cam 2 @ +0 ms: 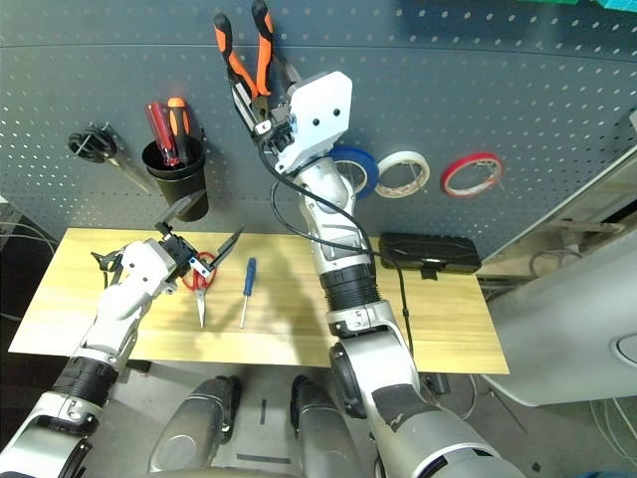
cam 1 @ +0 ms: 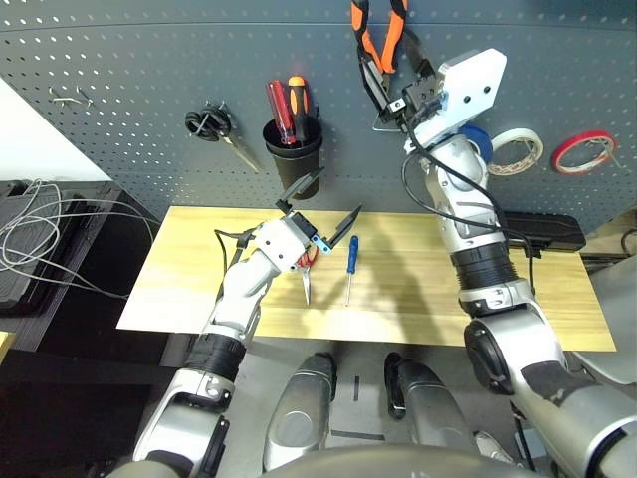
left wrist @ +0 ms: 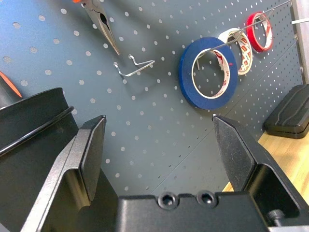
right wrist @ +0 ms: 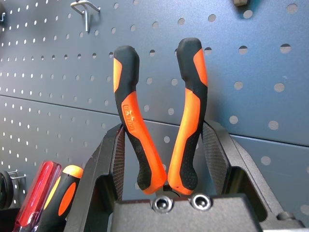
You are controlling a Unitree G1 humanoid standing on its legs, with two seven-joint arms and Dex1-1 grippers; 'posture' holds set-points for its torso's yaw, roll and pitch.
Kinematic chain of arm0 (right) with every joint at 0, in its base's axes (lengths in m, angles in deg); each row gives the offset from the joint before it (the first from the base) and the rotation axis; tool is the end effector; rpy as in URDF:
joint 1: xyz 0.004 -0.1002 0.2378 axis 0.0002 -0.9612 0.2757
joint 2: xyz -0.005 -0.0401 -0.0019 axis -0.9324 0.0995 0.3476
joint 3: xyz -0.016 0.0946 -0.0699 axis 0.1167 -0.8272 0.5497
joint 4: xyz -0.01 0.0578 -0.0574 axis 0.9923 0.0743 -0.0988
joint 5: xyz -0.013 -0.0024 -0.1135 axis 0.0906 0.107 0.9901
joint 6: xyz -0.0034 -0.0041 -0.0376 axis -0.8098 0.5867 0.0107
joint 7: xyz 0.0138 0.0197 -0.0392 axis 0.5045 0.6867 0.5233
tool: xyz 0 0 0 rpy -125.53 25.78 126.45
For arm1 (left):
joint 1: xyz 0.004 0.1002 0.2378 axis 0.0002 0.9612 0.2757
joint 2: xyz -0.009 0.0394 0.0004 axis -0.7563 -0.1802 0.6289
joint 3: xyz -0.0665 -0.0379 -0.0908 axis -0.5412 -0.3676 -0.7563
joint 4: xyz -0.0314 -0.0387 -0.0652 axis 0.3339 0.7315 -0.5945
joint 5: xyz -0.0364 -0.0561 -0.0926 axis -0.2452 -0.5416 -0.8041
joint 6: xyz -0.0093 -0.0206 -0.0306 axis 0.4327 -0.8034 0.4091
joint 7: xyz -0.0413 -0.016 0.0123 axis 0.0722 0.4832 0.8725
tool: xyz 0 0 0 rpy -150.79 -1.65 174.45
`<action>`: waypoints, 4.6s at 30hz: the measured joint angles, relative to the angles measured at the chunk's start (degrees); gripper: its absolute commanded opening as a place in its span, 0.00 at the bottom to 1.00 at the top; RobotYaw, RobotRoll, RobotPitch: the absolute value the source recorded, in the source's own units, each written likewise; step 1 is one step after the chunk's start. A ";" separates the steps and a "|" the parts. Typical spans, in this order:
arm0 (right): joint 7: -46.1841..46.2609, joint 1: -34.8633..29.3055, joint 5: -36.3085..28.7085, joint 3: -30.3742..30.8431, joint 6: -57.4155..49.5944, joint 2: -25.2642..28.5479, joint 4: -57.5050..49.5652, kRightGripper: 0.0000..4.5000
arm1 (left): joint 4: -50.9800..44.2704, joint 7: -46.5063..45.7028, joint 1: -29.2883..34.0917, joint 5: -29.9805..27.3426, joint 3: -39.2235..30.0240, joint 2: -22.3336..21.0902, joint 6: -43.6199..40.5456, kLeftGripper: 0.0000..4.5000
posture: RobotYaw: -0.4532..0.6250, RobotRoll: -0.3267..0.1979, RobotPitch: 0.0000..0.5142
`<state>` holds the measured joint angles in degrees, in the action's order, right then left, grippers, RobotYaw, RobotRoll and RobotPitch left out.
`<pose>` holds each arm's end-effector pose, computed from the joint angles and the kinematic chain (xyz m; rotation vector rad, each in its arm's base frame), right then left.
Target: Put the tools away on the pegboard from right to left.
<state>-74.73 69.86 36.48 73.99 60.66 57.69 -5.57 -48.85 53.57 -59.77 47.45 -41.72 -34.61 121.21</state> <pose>0.3407 -0.0883 0.2013 -0.0974 -0.7942 0.5138 0.2730 0.1713 0.0675 0.4249 -0.6115 -0.6342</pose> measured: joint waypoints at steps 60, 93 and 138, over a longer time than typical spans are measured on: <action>-6.82 -36.53 1.35 3.23 -26.39 11.18 -21.03 1.00 | 2.17 7.53 2.47 1.19 4.58 0.42 -18.92 1.00 | 0.56 0.62 0.41; -13.28 -36.47 3.33 8.05 -37.15 14.07 -9.08 1.00 | 29.71 -4.18 -12.24 3.49 0.44 13.96 -42.59 1.00 | 0.52 0.62 0.44; -16.47 -37.44 1.98 6.28 -35.30 16.43 -15.09 1.00 | 12.18 -6.15 -0.37 5.43 0.01 11.04 -30.54 0.12 | 0.51 0.62 0.40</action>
<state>-91.21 32.42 38.46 80.27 25.36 74.13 -20.66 -36.67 47.42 -60.13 52.88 -41.71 -23.57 90.67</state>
